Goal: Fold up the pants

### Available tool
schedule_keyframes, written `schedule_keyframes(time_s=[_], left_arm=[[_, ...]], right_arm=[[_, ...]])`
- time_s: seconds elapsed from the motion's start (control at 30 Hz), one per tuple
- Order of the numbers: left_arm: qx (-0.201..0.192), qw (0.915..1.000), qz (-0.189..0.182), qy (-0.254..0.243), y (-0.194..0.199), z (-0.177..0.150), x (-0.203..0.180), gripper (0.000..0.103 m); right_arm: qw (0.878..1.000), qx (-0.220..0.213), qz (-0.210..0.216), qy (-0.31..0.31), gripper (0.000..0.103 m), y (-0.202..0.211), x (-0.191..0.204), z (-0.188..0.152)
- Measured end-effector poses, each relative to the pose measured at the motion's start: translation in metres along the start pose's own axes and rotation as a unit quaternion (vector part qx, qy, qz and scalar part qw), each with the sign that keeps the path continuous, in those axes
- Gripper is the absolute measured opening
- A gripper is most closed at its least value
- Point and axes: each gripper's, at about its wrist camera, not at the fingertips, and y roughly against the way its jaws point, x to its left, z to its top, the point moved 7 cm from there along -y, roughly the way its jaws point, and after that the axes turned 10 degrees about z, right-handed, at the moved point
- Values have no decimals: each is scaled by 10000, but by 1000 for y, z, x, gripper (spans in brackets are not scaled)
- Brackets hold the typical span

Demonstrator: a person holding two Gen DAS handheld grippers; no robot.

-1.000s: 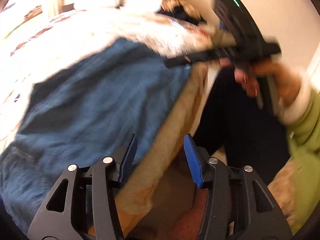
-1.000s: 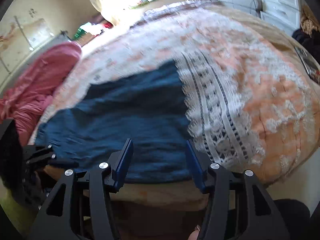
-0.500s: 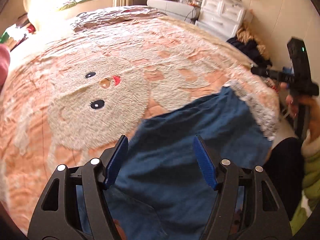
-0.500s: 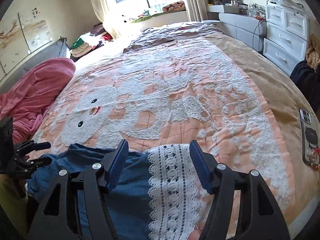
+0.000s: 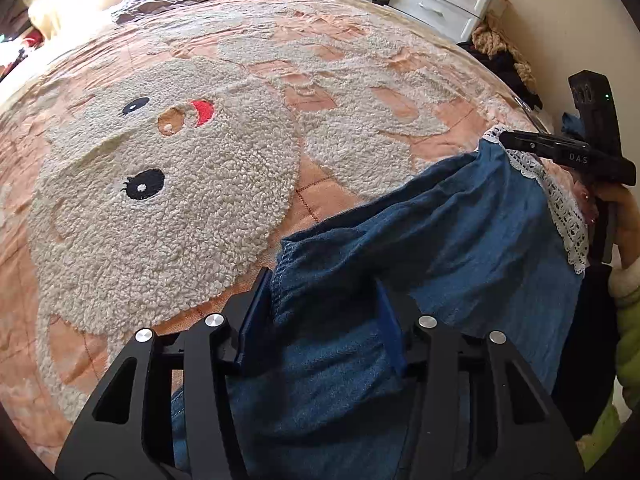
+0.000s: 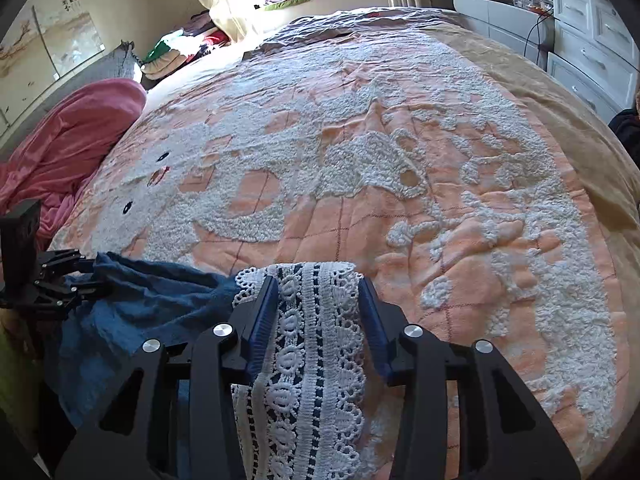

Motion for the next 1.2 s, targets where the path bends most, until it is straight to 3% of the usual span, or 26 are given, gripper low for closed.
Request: schedule_keyframes(time_s=[0.17,0.37,0.5,0.67,0.8,0.87,1.0,1.1,1.2], left_arm=[[-29,9992,-311,230,0,5,1,23],[-72,9993,-224,299,-4,7,-2,23],[-35,9977,-335,589,-3,7,2,7],[-353,9957,-304,805,14,16,8,6],[-808,9924,-222,900,37,32,13,6],[-868,9919,-77,923,37,36,15,6],[-800,9898,94,1178,20,46,24,6],[-651,9903,349,1174,-1,46,27,6],[-461,9910,589,1106,-18,40,29,13]], right_arm=[[9998,155,-116,60,39,-5,1,-9],[9996,212,12,-168,41,-12,-5,-8],[9987,231,393,-233,25,-10,3,-12],[9987,-308,410,-40,21,20,20,-8],[9942,-905,-135,571,20,44,36,14],[9926,-1006,-254,637,20,42,36,27],[9925,-814,-625,669,21,17,20,51],[9943,-288,-915,464,22,-21,-1,48],[9937,-101,-1053,376,26,-43,-14,43]])
